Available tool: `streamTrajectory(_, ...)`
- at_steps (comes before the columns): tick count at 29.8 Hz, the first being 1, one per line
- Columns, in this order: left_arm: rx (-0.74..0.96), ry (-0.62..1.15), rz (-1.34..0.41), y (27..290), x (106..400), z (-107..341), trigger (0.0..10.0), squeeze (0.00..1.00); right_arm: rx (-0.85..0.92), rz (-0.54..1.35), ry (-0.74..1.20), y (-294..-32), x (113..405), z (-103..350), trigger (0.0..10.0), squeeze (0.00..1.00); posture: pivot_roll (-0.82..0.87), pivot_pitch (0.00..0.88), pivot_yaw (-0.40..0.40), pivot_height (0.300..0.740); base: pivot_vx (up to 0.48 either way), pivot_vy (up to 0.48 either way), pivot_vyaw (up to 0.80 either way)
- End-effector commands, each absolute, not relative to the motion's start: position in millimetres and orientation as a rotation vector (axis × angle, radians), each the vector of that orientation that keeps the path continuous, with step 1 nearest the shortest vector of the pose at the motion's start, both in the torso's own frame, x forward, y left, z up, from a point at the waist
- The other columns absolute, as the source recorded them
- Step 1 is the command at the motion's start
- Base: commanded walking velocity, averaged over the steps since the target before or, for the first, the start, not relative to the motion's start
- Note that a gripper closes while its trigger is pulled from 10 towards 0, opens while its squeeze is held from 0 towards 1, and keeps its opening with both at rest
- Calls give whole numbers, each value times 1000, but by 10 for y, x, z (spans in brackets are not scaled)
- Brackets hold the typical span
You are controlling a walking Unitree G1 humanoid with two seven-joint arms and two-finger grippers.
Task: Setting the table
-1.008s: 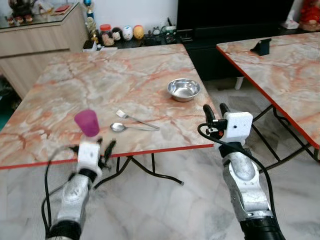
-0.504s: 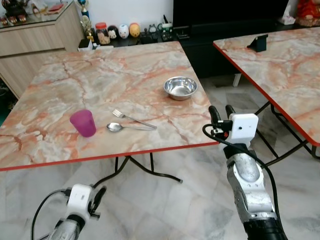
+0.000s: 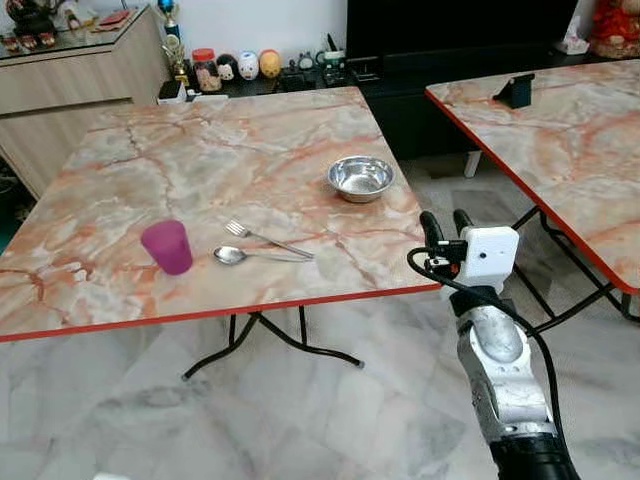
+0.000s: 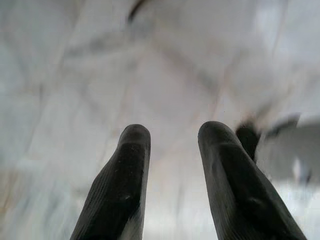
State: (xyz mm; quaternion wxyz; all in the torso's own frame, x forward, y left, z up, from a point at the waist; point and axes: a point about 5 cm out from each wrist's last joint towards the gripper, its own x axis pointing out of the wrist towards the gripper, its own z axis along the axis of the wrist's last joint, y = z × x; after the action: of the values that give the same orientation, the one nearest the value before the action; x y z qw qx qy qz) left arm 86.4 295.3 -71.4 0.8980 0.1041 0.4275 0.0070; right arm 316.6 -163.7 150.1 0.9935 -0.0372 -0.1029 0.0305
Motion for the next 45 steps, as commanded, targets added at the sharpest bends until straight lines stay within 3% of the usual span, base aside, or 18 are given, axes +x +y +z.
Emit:
streamTrajectory(1,227,964,39,3026,689,-747,10000,0,-70,66,-222,-1622,3190,1541,10000,0,-60,0,70,740,0,0,0)
streamTrajectory(10,179,999,66,2984,526,-800,10000,0,-78,67,-224,-1648,3225,1556,10000,0,-49,0,57,740,0,0,0)
streamTrajectory(31,132,946,35,2808,682,-839,10000,0,-84,58,-239,-1676,3245,1595,10000,0,-73,0,66,740,0,0,0)
streamTrajectory(45,131,977,36,2782,707,-869,10000,0,-81,63,-243,-1662,3236,1591,10000,0,-83,0,70,740,259,0,0)
